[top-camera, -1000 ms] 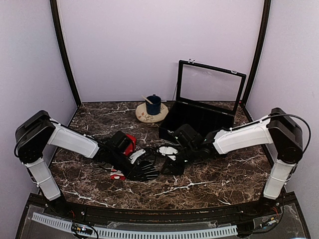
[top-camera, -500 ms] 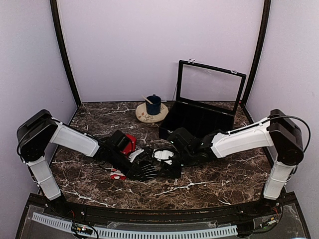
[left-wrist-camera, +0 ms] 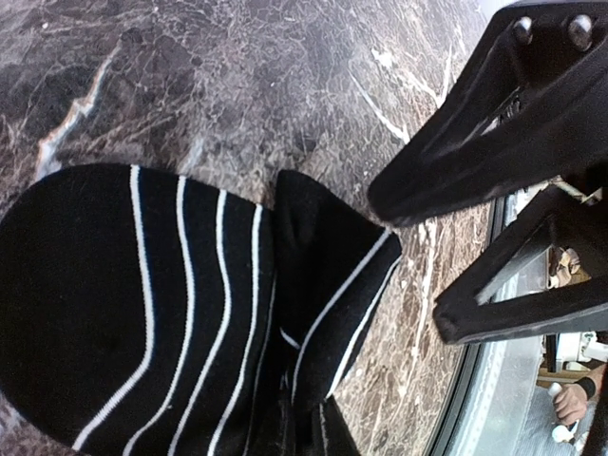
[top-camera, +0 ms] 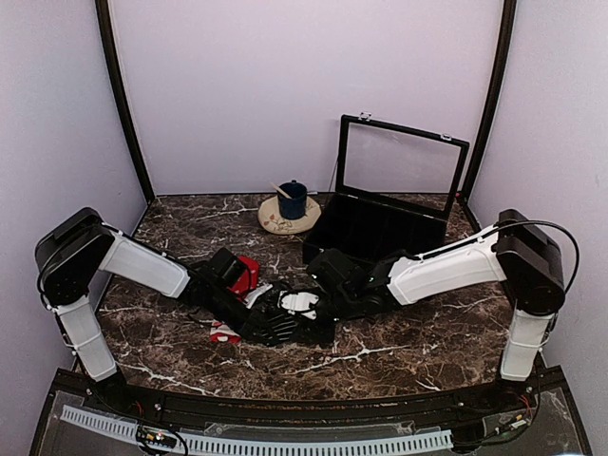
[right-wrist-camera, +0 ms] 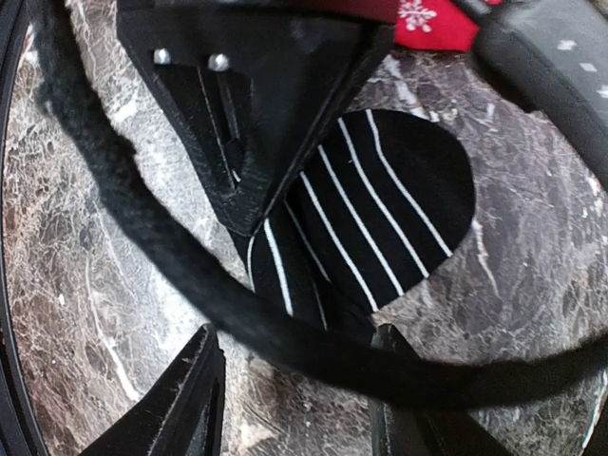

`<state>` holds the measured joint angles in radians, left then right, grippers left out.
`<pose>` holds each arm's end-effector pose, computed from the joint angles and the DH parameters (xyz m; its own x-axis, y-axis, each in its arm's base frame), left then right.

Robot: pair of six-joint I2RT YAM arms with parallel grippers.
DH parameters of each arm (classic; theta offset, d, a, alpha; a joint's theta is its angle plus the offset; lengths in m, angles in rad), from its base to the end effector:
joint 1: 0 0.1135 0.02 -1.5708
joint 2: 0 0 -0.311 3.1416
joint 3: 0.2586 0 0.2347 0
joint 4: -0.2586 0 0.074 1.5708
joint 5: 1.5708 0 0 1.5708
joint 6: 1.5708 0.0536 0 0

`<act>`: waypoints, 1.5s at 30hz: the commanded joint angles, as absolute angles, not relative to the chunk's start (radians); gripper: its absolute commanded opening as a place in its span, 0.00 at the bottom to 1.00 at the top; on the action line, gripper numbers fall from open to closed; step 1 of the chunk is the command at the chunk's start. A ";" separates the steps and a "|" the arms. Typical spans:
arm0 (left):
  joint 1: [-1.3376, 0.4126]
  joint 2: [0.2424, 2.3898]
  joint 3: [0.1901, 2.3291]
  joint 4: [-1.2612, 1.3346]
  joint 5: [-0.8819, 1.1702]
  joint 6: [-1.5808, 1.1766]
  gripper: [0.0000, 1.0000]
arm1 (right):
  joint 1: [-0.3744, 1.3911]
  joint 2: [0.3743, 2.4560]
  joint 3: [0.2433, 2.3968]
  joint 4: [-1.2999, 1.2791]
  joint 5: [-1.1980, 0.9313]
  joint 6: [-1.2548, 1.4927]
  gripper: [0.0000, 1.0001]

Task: Roll the socks
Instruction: Roll the sock at the center of the board.

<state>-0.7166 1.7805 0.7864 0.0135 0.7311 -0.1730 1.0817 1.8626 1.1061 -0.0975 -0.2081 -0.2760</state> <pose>0.2194 -0.2386 0.1656 -0.7495 0.4830 -0.4527 0.6498 0.4065 -0.6423 0.1776 0.3572 0.2039 -0.0881 -0.7330 -0.6746 -0.9889 0.1457 -0.0292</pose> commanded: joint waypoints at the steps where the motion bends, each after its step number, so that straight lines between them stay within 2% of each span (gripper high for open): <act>1: -0.707 1.798 0.770 -0.020 0.775 -0.176 0.00 | 1.100 1.896 1.145 -0.061 -0.210 -0.298 0.47; 17: -0.695 1.803 0.769 -0.041 0.840 -0.156 0.00 | 1.100 1.968 1.191 -0.044 -0.222 -0.322 0.33; 40: -0.675 1.811 0.772 -0.052 0.854 -0.153 0.00 | 1.101 1.928 1.105 -0.043 -0.274 -0.302 0.35; 43: -0.675 1.812 0.773 -0.053 0.858 -0.155 0.00 | 1.101 1.934 1.108 -0.037 -0.277 -0.302 0.31; 45: -0.674 1.812 0.774 -0.055 0.858 -0.156 0.00 | 1.101 1.939 1.115 -0.039 -0.283 -0.304 0.24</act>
<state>-0.6804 1.8057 0.7830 -0.0242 0.8490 -0.1642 1.0924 1.9530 1.1175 -0.0551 -0.2588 -0.3088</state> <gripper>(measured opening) 0.058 0.292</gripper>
